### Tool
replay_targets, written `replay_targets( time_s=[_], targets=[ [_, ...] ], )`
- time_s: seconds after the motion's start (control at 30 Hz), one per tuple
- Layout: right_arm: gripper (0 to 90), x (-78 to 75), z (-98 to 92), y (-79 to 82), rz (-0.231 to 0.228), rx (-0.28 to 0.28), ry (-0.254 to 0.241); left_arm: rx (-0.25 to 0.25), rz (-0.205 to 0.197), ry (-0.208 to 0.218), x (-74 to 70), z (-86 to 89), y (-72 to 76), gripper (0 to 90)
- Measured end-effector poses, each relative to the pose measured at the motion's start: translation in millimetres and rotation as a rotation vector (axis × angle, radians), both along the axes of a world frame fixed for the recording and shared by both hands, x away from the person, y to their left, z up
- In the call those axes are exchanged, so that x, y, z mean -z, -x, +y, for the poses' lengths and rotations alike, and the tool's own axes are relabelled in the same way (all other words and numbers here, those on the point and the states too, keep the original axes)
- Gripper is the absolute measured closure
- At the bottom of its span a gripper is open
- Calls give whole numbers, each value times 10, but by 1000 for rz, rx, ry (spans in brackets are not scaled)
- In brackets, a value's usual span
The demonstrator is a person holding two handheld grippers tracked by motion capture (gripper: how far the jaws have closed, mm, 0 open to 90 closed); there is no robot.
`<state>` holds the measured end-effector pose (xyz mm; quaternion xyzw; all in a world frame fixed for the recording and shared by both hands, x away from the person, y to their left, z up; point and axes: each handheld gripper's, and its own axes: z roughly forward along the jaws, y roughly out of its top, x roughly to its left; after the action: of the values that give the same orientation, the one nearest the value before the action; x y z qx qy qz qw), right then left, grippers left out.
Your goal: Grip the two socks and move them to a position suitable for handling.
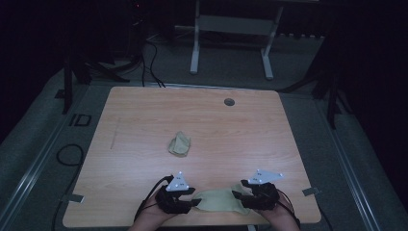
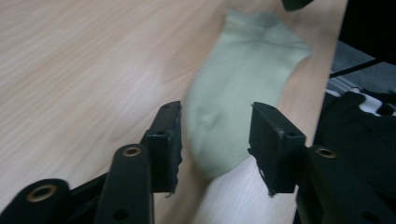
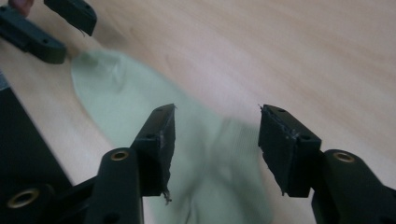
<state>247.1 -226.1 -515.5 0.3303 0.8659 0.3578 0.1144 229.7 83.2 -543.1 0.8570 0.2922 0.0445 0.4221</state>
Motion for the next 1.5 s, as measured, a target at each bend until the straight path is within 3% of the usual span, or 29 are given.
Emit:
replay_targets(
  time_s=[0.1,0.27,0.4,0.63,0.93,1.03,1.13,1.27,1.43,1.5],
  targets=[
    [413,-39,75,-148,11,-6,4,-43,-6,9,-7,143,8,467],
    [390,-67,241,-428,28,-15,6,-90,-34,4,22,376,42,466],
    [360,-95,397,-622,32,-25,27,-147,-33,10,66,569,75,466],
    [349,-199,751,-972,28,-41,21,-217,-12,-2,193,776,114,436],
    [389,-189,1350,-1310,27,-84,48,-222,-6,8,243,820,150,418],
    [398,-137,1553,-1423,53,-82,55,-226,-4,12,242,839,157,418],
    [398,-74,1743,-1548,69,-72,67,-228,-2,18,245,858,166,418],
    [377,17,1935,-1688,55,-43,116,-224,1,20,266,864,168,397],
    [346,143,2086,-1825,63,-12,146,-226,2,24,272,876,159,396],
    [339,207,2157,-1848,61,-14,180,-226,-1,22,269,881,156,396]
  ],
)
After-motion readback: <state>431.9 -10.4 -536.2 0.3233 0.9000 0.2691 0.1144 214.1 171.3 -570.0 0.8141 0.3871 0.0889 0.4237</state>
